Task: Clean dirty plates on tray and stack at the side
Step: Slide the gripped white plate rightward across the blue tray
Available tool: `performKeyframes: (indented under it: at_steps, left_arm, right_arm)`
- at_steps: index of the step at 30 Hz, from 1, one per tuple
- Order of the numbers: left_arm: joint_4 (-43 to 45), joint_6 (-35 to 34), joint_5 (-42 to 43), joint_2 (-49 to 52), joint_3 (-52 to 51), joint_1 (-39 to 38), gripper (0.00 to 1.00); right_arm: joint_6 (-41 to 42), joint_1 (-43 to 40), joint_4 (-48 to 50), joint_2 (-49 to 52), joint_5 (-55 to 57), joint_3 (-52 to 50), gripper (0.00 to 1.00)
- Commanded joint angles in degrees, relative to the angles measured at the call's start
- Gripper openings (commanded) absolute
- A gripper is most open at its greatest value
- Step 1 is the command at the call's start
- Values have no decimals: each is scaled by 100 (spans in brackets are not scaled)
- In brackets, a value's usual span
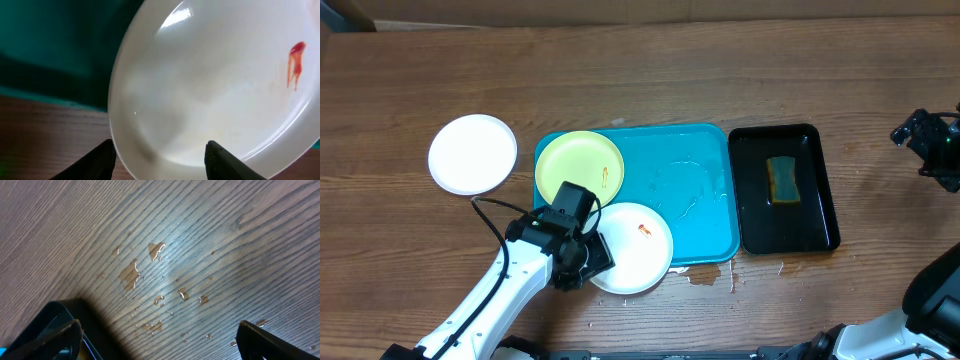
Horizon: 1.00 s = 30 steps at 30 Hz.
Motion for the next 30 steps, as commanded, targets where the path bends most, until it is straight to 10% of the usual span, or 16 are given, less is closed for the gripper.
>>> performKeyframes:
  at_steps: [1,30]
  left_arm:
    - [326,149,13,20,-52,-48,59]
    - [374,-157,302,20,-57,-48,63]
  right_arm:
    - [22,-15,28,-44,4,55,100]
    - [22,-15,31,-44,4,55,100]
